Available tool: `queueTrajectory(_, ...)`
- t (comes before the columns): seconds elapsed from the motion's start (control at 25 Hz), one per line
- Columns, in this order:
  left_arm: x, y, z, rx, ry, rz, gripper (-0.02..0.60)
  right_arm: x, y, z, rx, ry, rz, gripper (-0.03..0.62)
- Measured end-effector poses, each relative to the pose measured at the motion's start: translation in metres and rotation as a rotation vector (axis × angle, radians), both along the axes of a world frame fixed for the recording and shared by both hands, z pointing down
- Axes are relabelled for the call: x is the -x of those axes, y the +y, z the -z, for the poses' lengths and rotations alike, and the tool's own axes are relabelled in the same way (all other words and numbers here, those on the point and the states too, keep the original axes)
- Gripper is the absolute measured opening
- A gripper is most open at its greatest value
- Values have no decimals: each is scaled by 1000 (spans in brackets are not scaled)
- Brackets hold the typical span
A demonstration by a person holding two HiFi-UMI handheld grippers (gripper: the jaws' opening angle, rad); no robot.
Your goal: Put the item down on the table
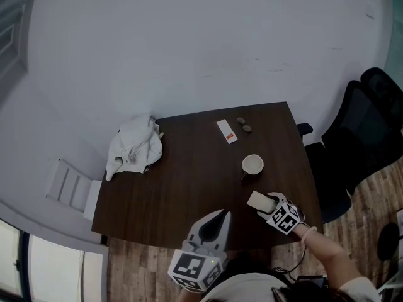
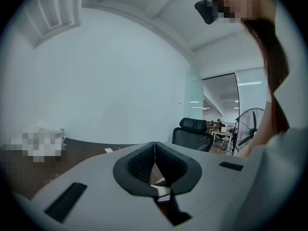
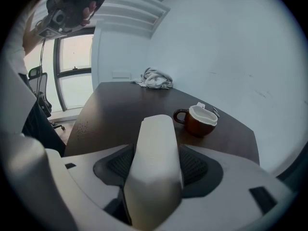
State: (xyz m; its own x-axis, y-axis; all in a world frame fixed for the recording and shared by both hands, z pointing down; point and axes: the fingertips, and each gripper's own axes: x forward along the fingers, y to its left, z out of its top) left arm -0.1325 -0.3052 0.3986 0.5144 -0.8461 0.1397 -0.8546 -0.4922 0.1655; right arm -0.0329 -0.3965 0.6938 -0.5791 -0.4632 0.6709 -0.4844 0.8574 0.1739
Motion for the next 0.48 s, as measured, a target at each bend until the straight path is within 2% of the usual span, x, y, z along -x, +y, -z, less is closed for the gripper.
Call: queueTrajectory(0.48, -2, -1, -5, 13, -1, -5, 20, 0, -8, -23, 66, 54, 29, 304)
